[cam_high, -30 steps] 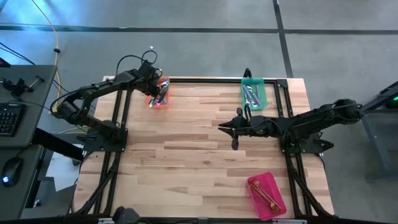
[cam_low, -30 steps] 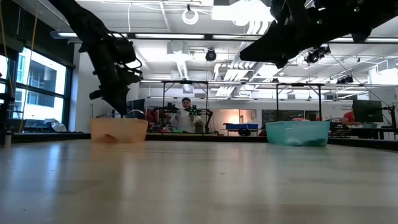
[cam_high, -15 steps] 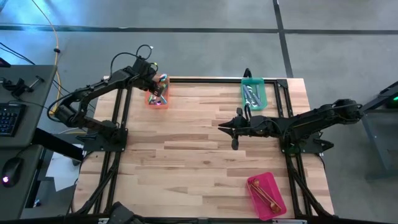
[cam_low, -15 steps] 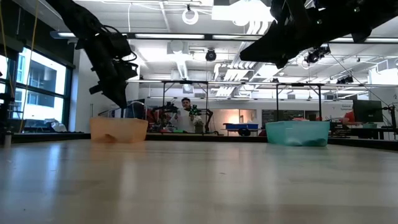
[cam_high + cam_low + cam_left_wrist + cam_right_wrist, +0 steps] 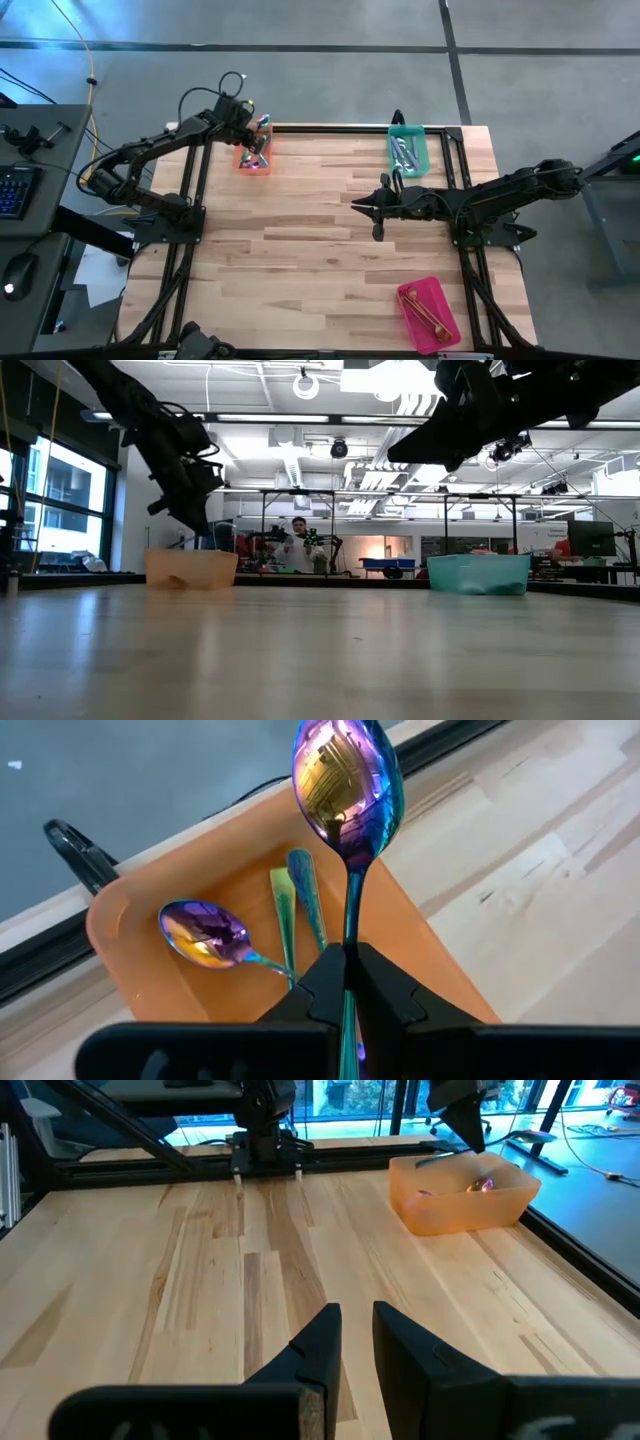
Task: Sort silverware by color (type)
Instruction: Put the blue spoon into the orange bin
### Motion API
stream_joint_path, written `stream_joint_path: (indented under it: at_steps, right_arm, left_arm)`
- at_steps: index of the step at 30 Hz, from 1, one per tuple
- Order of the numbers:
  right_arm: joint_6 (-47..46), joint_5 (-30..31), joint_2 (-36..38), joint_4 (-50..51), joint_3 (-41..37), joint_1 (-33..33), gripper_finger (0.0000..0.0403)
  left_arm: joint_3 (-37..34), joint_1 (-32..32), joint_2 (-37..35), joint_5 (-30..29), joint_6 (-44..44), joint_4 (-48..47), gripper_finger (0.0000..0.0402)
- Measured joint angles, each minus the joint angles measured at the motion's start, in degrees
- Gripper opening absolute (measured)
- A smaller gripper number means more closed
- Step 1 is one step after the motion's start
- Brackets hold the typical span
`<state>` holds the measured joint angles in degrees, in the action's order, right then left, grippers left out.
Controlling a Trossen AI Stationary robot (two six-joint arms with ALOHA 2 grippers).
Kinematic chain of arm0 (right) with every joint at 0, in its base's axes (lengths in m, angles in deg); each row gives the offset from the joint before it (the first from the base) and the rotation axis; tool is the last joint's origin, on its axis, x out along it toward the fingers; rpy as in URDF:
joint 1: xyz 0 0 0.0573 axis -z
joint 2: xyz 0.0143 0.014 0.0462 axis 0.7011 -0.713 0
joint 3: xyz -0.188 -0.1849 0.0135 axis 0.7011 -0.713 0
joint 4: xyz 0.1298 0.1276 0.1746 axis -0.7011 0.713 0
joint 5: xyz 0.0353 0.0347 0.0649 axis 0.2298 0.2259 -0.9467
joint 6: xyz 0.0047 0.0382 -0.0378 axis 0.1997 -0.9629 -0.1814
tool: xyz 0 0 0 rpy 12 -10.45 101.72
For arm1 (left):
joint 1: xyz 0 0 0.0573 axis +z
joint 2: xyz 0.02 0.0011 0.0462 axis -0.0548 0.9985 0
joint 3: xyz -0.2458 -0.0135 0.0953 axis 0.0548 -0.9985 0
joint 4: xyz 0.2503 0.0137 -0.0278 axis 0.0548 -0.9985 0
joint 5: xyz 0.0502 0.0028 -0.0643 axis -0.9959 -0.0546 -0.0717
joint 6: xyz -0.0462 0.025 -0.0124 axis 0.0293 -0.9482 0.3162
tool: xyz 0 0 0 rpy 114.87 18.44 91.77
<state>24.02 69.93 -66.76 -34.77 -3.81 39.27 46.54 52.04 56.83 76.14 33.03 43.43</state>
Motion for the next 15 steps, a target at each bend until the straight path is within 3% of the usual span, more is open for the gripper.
stream_joint_path:
  at_steps: [15]
  right_arm:
    - [0.3,0.0,0.0,0.1,0.0,0.0,0.0044]
  left_arm:
    - [-3.9,0.0,0.0,-0.9,2.0,1.8,0.0007]
